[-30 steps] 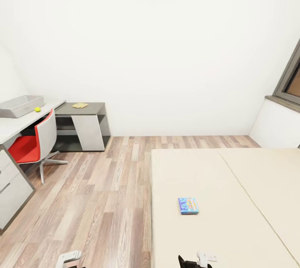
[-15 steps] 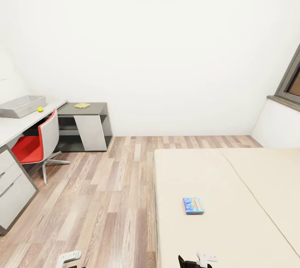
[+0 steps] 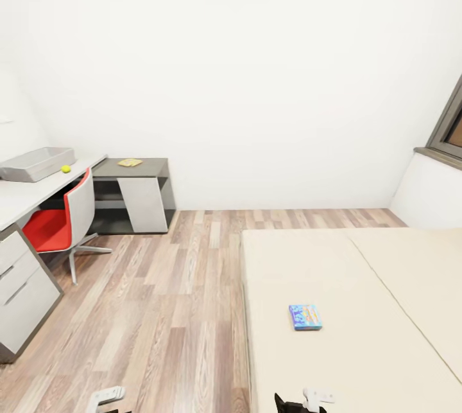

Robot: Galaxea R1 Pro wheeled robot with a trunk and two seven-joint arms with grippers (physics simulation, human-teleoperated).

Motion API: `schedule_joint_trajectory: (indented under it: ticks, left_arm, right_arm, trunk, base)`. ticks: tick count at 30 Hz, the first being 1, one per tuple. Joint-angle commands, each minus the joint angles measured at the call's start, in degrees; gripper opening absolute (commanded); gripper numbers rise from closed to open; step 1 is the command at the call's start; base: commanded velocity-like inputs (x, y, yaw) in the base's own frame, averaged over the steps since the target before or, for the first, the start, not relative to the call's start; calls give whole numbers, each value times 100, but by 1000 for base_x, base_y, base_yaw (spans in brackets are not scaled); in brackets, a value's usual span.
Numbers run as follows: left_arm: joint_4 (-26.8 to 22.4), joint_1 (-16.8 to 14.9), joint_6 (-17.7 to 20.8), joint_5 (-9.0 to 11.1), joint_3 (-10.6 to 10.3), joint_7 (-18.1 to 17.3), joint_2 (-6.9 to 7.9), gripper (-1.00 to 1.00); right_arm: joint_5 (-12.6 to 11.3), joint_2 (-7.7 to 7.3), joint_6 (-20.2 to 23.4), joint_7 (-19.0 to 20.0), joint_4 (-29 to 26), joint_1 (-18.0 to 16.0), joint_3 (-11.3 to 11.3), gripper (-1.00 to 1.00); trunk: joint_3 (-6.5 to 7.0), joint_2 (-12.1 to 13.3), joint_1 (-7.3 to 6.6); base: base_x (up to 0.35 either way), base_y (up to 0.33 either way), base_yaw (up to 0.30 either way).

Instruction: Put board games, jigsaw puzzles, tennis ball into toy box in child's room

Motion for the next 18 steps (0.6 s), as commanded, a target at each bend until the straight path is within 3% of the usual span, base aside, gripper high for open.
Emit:
schedule_joint_trajectory:
  ticks: [1, 18]
  left_arm:
    - [4, -5, 3, 5, 25, -25, 2, 100]
    - [4, -4, 3, 5, 25, -25, 2, 100]
  right_arm:
    - [-57, 5, -10, 51, 4, -5, -30, 100]
    - [-58, 5, -61, 60, 4, -5, -30, 100]
  trunk:
    - [-12, -12, 3]
    - [-12, -12, 3]
  base:
    - [0, 107, 0]
    - [0, 107, 0]
